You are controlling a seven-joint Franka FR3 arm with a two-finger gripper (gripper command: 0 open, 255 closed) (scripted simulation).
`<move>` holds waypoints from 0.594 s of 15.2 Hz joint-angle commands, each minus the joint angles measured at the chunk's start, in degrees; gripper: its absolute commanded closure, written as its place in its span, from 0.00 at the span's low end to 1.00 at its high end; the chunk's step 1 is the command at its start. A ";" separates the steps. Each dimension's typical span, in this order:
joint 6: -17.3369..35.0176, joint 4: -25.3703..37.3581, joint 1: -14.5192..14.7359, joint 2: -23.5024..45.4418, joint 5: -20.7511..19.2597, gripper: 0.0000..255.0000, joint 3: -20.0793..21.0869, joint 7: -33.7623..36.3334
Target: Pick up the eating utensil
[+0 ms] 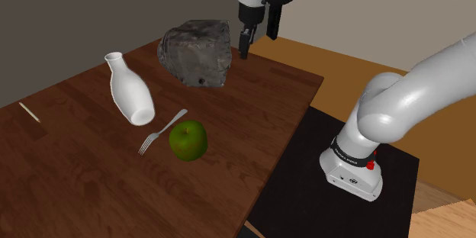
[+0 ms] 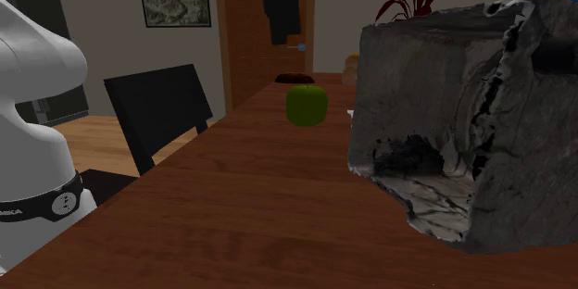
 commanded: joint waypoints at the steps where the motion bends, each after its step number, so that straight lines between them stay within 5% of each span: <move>1: 2.04 1.22 1.33 3.04 0.41 0.00 1.07 -0.96; 9: 9.59 7.17 5.36 16.02 0.62 0.00 4.52 -5.94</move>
